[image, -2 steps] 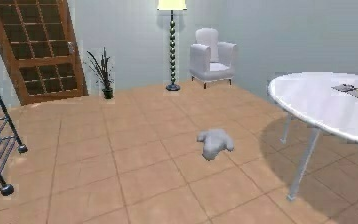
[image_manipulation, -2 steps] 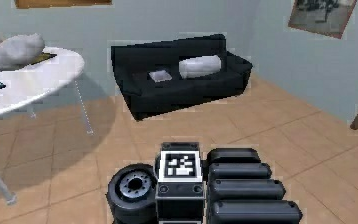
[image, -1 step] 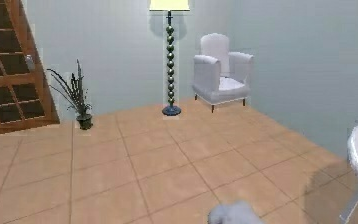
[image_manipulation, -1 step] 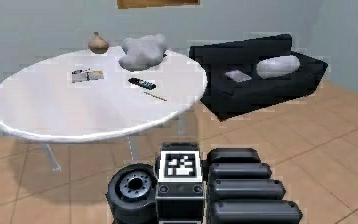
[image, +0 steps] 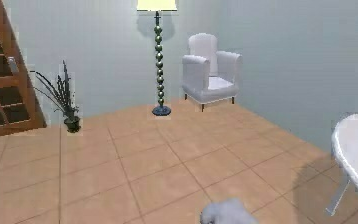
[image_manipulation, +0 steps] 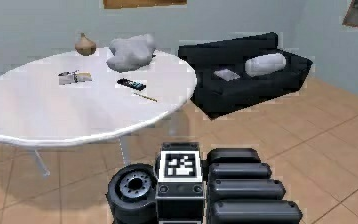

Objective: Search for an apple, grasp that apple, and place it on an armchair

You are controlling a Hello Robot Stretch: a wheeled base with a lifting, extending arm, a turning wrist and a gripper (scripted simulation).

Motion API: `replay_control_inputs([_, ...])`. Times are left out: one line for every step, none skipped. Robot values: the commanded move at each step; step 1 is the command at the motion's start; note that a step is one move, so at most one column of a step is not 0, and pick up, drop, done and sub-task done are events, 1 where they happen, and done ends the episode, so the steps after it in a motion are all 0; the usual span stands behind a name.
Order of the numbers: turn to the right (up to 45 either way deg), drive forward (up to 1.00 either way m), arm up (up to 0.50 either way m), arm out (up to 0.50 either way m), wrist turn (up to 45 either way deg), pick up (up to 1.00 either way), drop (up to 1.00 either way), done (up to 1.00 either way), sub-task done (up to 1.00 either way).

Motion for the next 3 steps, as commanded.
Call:
replay_control_inputs([0.0, 0.6, 0.0, 0.0, 0.0, 0.0, 0.0, 0.0, 0.0])
replay_control_inputs([24.0, 0.0, 0.0, 0.0, 0.0, 0.0, 0.0, 0.0, 0.0])
replay_control_inputs([0.0, 1.0, 0.0, 0.0, 0.0, 0.0, 0.0, 0.0, 0.0])
